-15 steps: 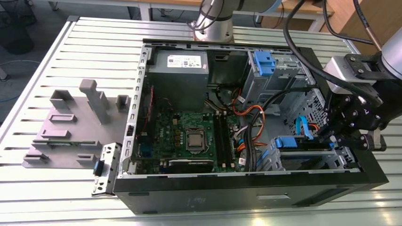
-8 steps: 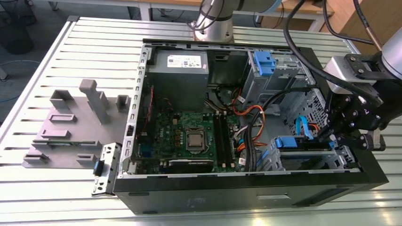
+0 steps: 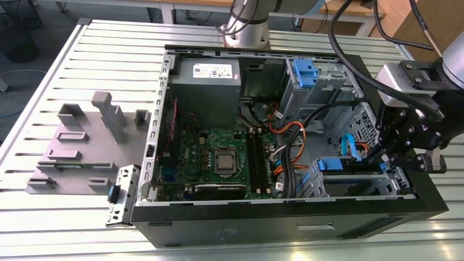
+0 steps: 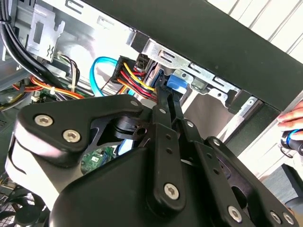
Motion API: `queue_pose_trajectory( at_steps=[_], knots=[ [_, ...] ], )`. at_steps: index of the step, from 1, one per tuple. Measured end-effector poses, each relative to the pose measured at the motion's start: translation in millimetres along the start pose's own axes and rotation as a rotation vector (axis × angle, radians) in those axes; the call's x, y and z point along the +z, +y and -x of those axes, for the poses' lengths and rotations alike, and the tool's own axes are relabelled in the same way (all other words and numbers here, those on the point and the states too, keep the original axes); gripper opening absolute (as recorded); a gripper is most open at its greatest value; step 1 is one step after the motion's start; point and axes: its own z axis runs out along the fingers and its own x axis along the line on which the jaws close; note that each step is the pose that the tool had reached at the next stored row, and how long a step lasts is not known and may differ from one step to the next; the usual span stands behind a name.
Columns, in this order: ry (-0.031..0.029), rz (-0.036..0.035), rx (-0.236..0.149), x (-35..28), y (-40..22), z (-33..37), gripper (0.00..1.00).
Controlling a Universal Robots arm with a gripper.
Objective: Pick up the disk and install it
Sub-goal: 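Insert the second disk wire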
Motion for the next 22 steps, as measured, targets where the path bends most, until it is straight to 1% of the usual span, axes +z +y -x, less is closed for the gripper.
queue_pose_trajectory(
  at_steps=[1, 5, 11, 16, 22],
  knots=[
    [0.0001, 0.0000, 0.000, -1.0, 0.0, 0.1, 0.16],
    [-0.0001, -0.0001, 0.000, -1.2, 0.4, 0.1, 0.16],
    [-0.0001, -0.0001, 0.000, -1.2, 4.0, 0.3, 0.16],
    [-0.0001, -0.0001, 0.001, -0.6, 4.7, 1.4, 0.16],
    [0.0000, -0.0002, 0.001, -0.4, 6.9, 1.7, 0.16]
  ],
)
